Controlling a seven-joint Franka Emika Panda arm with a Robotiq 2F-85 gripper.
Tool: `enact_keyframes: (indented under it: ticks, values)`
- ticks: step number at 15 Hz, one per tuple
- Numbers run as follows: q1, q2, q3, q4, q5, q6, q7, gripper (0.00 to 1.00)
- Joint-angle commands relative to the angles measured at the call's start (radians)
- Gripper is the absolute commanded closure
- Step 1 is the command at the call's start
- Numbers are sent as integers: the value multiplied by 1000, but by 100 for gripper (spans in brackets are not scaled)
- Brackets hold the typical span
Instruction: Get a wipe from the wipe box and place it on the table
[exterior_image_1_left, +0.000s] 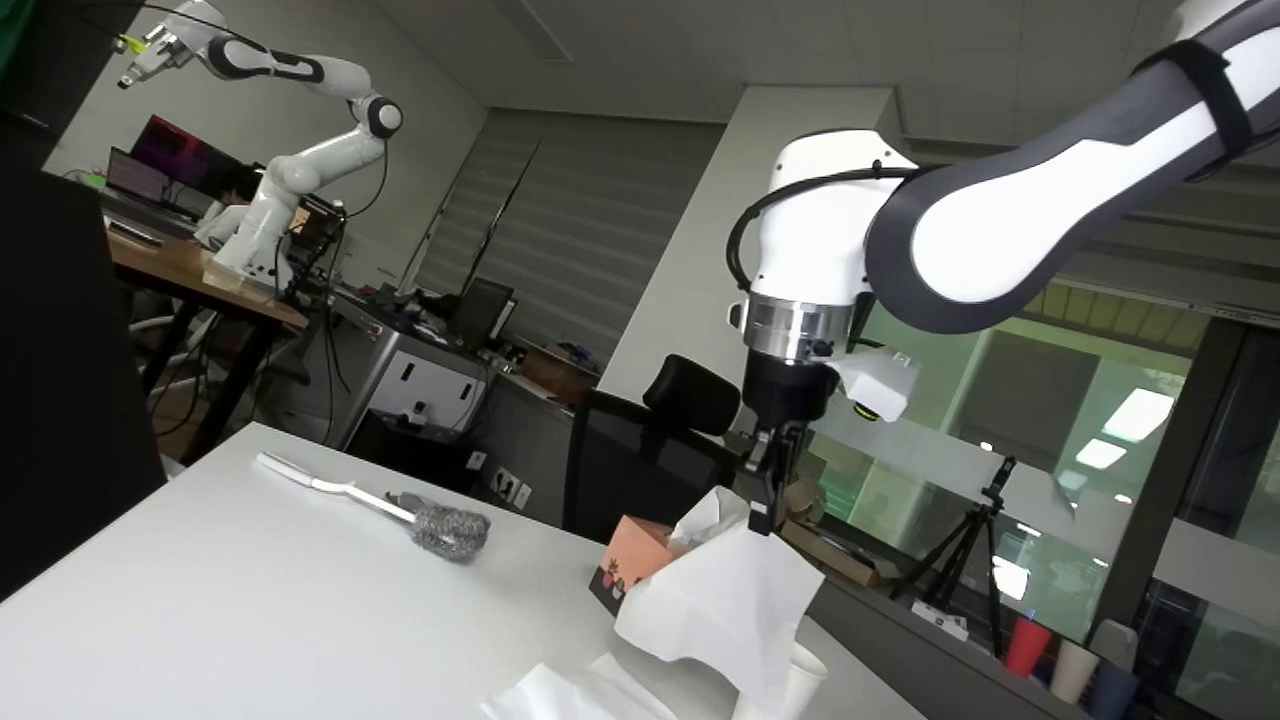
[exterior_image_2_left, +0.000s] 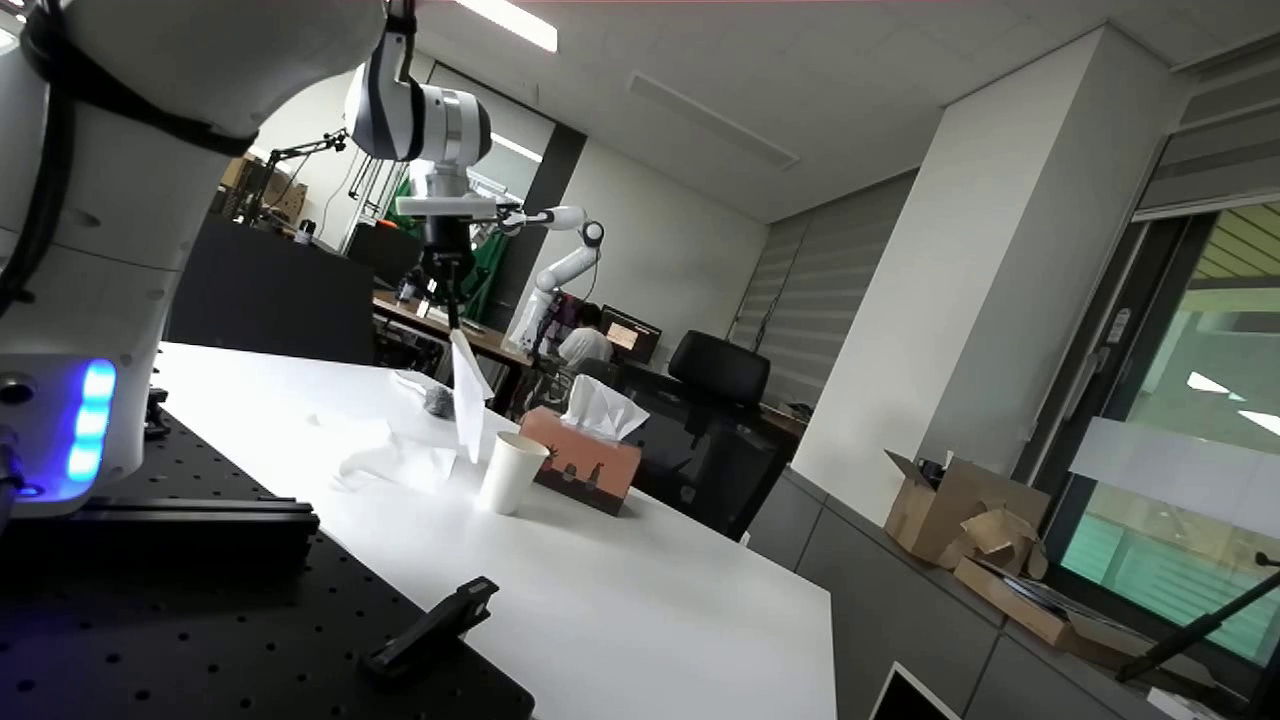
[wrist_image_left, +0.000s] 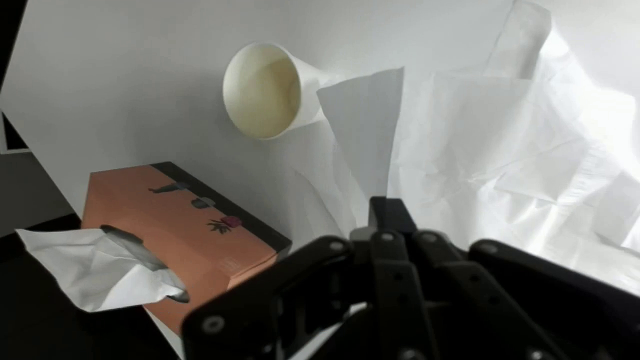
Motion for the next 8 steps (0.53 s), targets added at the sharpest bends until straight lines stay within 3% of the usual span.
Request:
enact_keyframes:
  ticks: [1,3,4,6,8]
  values:
    - [47,38,23,-5,-33,1,71,100]
    - [71,71,33,2,-20,-6,66,100]
    - [81,84,36,4,-11,-8,63,74]
    - [92,102,37,8,3,-9,52,67]
    - [92,112,35,13,31,-12,30,53]
